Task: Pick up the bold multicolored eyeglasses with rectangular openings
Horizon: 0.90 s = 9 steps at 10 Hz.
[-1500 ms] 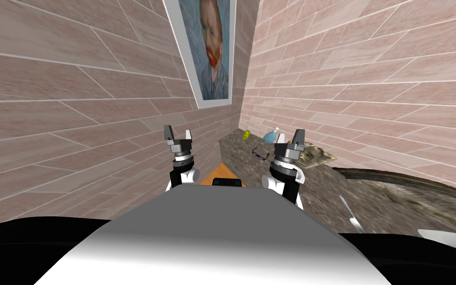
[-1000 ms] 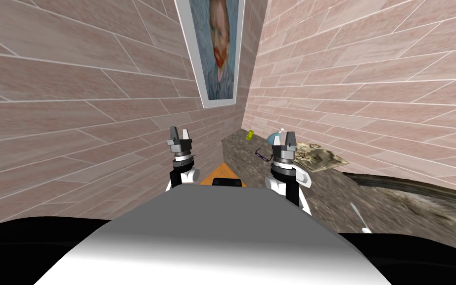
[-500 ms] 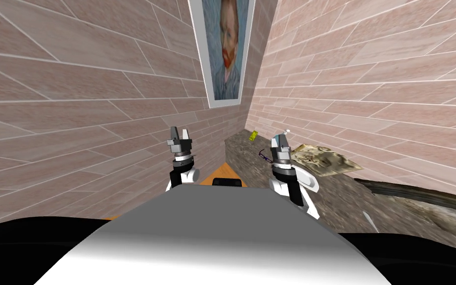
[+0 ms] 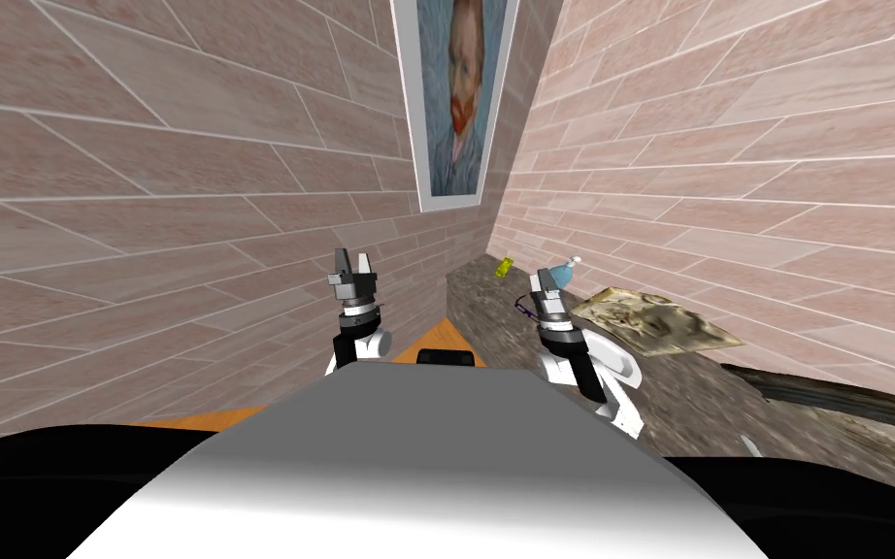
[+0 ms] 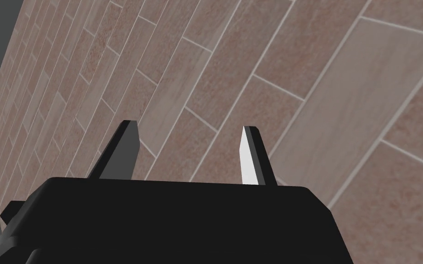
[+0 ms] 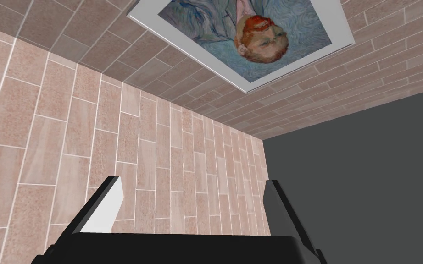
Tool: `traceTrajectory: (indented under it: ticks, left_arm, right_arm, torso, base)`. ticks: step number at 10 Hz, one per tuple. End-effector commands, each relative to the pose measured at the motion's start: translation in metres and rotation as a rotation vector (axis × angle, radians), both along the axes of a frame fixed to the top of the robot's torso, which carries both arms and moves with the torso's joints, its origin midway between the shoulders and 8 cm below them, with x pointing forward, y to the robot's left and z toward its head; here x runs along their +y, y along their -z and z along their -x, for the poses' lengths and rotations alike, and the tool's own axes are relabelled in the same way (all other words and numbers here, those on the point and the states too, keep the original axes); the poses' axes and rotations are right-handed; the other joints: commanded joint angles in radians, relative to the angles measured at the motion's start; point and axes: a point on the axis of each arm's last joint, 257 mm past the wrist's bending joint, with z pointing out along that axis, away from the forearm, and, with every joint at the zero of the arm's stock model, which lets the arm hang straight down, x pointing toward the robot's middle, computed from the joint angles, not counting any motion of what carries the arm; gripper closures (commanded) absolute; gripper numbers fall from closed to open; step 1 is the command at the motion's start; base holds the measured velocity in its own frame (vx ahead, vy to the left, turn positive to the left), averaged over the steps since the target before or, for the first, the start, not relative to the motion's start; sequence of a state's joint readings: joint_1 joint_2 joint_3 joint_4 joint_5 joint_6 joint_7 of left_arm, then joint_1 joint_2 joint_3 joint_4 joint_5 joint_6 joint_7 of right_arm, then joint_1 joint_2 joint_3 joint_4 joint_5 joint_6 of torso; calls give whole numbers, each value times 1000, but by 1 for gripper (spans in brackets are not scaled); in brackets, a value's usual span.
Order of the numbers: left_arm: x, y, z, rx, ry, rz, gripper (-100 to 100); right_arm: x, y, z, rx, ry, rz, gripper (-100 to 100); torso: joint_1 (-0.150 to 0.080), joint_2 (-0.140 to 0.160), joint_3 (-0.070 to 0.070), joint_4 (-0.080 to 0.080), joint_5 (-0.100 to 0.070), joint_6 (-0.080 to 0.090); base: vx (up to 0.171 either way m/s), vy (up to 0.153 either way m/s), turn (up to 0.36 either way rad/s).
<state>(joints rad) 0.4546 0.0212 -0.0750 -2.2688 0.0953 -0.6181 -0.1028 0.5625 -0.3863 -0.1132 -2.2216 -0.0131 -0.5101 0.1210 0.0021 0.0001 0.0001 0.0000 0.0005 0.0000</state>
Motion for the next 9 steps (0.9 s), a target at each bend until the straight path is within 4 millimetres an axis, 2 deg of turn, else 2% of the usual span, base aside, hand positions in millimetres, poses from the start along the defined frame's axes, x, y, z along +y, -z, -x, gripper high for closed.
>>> traceTrajectory:
  ticks: [1, 2, 3, 4, 5, 6, 7, 8, 9]
  left_arm:
    - [0, 0, 0, 0, 0, 0, 0]
    - [0, 0, 0, 0, 0, 0, 0]
    - [0, 0, 0, 0, 0, 0, 0]
    - [0, 0, 0, 0, 0, 0, 0]
    - [0, 0, 0, 0, 0, 0, 0]
    - [0, 0, 0, 0, 0, 0, 0]
    - [0, 0, 0, 0, 0, 0, 0]
    - [0, 0, 0, 0, 0, 0, 0]
    - [0, 0, 0, 0, 0, 0, 0]
  right_arm:
    - [0, 6, -3, 18, -9, 35, -100]
    - [-5, 17, -6, 49, -9, 76, -100]
    - [-3, 17, -7, 52, -18, 91, -100]
    - [-9, 29, -10, 85, -17, 130, -100]
    - [-7, 29, -11, 88, -27, 149, -100]
    - [-13, 42, -13, 123, -26, 185, -100]
    - [-11, 42, -14, 127, -38, 208, -100]
    - [-18, 56, -16, 164, -37, 241, -100]
    - [-16, 56, -17, 168, -50, 266, -100]
  torso:
    - [0, 0, 0, 0, 0, 0]
    - [0, 0, 0, 0, 0, 0]
    - [0, 0, 0, 0, 0, 0]
    - [0, 0, 0, 0, 0, 0]
    - [0, 0, 0, 0, 0, 0]
    - [0, 0, 0, 0, 0, 0]
    - [0, 0, 0, 0, 0, 0]
    - [0, 0, 0, 0, 0, 1]
    - [0, 0, 0, 0, 0, 0]
  base:
    - [-2, 31, 66]
    - [-6, 39, 131]
    - [-4, 32, 55]
    - [-4, 37, 103]
    - [2, 31, 67]
    - [1, 42, 158]
    - [1, 32, 48]
    - [9, 36, 89]
    - [9, 29, 61]
